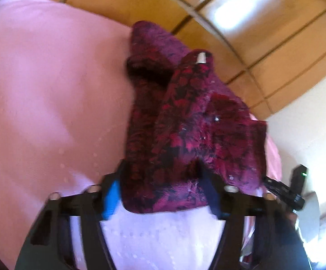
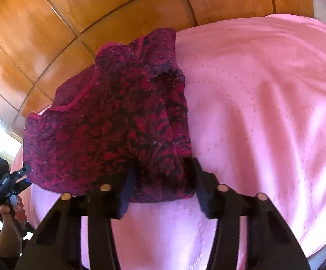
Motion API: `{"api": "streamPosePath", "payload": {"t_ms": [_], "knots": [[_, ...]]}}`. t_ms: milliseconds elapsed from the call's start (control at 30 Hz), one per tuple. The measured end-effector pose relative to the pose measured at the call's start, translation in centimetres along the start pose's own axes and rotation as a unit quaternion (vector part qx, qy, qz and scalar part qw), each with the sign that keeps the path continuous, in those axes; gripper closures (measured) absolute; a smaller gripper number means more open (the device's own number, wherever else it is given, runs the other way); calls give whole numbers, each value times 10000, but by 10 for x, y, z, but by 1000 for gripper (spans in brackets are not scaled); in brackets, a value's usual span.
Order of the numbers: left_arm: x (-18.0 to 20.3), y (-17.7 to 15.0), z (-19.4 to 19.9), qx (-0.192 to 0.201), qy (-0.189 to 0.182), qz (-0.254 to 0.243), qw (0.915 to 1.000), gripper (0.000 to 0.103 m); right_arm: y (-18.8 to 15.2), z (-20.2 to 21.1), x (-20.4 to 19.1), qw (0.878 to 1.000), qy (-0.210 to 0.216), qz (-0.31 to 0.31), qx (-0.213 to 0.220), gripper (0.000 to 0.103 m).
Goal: Fold small clothes
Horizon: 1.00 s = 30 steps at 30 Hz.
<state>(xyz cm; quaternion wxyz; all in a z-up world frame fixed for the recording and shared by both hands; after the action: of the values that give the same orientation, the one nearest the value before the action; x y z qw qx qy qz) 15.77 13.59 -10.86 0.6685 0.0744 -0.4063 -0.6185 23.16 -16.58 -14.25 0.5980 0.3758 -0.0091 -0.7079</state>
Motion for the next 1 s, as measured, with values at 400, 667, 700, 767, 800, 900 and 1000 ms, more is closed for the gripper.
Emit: {"api": "streamPosePath", "payload": {"t_ms": [400, 667, 700, 767, 800, 900, 1000], "knots": [[13, -30, 50, 141, -276, -73, 9995, 92, -16, 56, -19, 9972, 645, -307, 206, 90], [27, -75, 84, -32, -499, -27, 9987, 92, -48, 85, -9, 9967, 735, -348, -76, 91], [29, -82, 86, -92, -503, -36, 9987, 92, -57, 88, -1, 9967, 689, -385, -180, 91], [32, -102, 88, -260, -481, -30, 9985, 92, -70, 88, 11, 9967, 601, -439, -335, 91], [31, -109, 87, -323, -419, -2, 9986, 92, -75, 87, 14, 9965, 568, -473, -399, 91], [33, -112, 90, -362, 11, -302, 9989, 86, -83, 82, 16, 9968, 413, -393, -554, 86], [42, -80, 98, -73, 331, -751, 9966, 69, -67, 84, 4, 9995, 156, -87, -272, 67]]}}
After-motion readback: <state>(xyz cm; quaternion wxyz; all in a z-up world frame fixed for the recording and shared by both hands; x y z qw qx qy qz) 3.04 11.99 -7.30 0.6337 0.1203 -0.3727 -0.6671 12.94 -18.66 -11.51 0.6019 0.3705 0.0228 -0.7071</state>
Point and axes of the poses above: each gripper's, at about its wrist camera, not at the fingertips, and z roughly against the way its jaws point, x to its right, y to its top, the point moved 8 cm from there along -z, roughly the way its jaws point, and after that the axes turned 8 degrees about -z, right-handed, at the moved point
